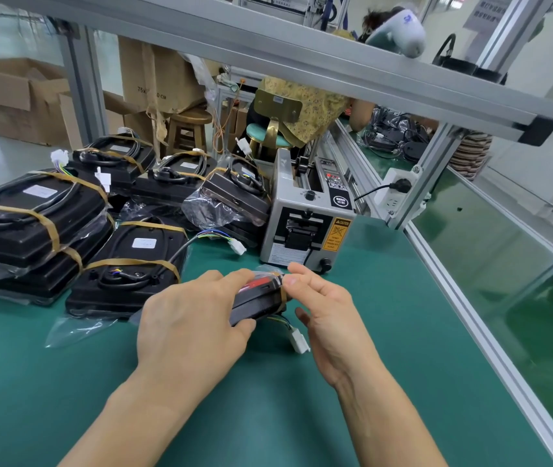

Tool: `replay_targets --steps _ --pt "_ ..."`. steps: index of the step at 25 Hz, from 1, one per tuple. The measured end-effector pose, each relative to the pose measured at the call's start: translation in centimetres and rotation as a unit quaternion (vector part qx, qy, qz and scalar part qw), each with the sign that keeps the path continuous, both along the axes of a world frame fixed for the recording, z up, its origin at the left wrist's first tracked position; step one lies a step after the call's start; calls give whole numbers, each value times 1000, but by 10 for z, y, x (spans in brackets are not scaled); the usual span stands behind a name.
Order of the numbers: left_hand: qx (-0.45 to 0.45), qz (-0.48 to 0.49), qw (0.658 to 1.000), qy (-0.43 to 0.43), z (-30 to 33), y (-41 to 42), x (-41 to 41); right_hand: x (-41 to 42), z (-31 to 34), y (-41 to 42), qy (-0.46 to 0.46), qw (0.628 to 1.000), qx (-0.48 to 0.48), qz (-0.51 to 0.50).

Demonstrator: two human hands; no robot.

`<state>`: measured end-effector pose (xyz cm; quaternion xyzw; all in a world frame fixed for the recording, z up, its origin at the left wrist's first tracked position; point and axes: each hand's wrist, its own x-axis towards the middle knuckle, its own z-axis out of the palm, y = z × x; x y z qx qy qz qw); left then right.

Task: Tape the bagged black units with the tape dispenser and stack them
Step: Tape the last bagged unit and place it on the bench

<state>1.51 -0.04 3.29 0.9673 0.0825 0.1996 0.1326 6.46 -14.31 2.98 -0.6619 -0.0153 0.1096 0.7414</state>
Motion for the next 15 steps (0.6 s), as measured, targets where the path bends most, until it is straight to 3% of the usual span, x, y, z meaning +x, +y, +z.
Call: replay_targets --steps 15 --pt "22 18 999 15 -3 1 0 1 -8 10 -24 998 -51 -3"
